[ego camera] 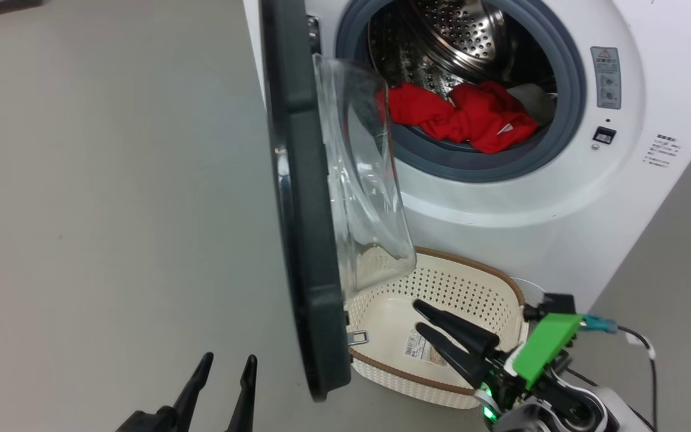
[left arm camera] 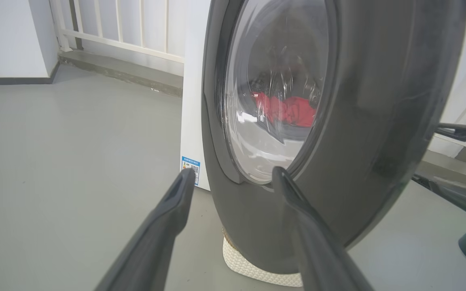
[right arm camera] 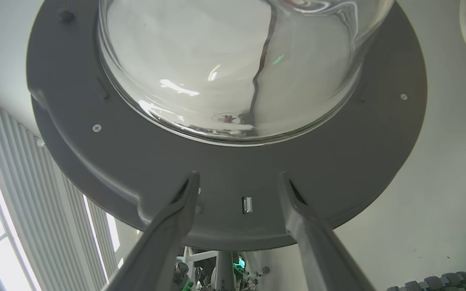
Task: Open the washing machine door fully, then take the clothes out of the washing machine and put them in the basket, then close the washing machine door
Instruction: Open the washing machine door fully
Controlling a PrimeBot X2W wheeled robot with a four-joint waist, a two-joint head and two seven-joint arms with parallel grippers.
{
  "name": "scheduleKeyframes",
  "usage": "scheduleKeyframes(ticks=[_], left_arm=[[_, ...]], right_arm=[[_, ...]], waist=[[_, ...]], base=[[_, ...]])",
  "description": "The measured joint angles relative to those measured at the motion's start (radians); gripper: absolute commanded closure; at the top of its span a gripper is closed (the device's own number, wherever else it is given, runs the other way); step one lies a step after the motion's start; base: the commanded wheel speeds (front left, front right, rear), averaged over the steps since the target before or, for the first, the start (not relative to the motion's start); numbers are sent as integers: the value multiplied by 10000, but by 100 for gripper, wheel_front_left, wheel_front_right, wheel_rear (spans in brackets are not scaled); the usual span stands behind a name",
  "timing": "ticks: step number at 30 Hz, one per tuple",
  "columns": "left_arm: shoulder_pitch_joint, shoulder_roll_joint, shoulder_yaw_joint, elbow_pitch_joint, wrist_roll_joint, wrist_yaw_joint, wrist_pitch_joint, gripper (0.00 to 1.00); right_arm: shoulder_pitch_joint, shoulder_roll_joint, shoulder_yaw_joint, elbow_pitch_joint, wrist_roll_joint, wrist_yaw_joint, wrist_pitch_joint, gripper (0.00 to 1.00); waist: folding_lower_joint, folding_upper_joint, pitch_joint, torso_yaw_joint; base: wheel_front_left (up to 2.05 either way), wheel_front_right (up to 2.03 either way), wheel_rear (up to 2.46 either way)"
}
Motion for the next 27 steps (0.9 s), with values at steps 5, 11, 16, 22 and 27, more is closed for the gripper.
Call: scheduleKeyframes(ticks=[5,11,16,22,27], left_arm=[[0,0,98,-2,0,-13,0,0],[1,-2,222,-12,-6,-13,0,0],[1,-2,255,-17,-19,-13,0,0],[1,-2,282,-21,-23,-13,0,0],[1,-2,305,-23,-40,-13,0,0]], right_arm=[[409,-2,-420,255,-623,0,-309,0],[758,-48,-562,602,-1419,0,-924,0],[782,-253,-642,673,-2054,0,-1528,0],[1146,-583,-330,926,-2828,0,-2539,0],[1297,-920,198,965,-3499,0,-3524,0]], waist=[[0,0,17,-169],[0,0,88,-337],[0,0,171,-449],[0,0,164,-540],[0,0,160,-598]], base=[[0,0,0],[0,0,0],[0,0,0],[0,0,0],[0,0,0]])
